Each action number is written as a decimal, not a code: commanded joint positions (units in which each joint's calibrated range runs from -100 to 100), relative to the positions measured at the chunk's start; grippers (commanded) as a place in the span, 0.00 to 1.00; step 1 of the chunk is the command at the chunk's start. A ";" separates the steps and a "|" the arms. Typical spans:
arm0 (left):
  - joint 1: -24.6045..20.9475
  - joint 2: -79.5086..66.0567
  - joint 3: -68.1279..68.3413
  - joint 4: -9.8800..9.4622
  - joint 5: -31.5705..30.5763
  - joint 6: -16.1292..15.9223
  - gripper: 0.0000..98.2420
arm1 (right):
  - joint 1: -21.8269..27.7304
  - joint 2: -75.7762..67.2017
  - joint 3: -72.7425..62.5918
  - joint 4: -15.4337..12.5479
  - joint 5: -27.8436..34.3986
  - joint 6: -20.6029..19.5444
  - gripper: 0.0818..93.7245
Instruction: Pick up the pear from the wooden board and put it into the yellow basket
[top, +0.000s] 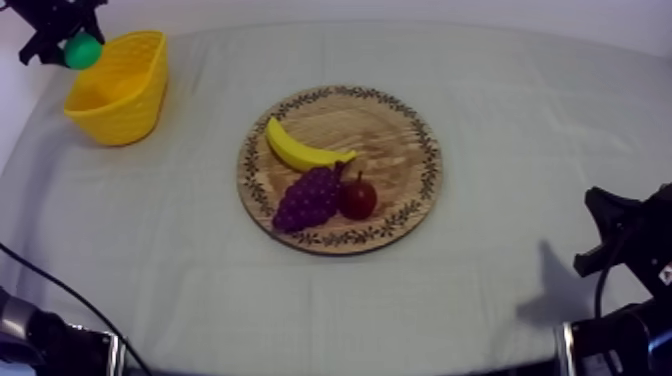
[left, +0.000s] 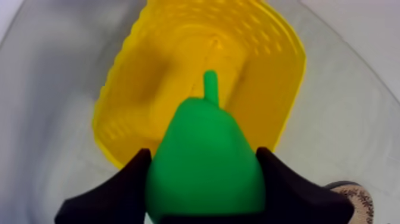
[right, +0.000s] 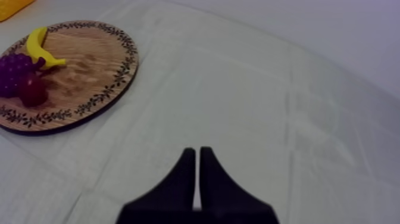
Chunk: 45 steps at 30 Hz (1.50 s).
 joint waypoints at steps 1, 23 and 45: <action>-0.30 6.20 -2.73 0.27 -0.34 -0.22 0.40 | 0.00 -0.04 -0.05 -0.01 0.02 0.02 0.00; -1.24 24.26 -15.39 1.98 -3.38 -0.25 0.86 | 0.00 -0.04 -0.05 -0.01 0.02 0.02 0.00; 1.20 3.25 3.78 1.38 -8.94 0.42 0.43 | 0.00 -0.04 -0.05 -0.01 0.02 0.03 0.00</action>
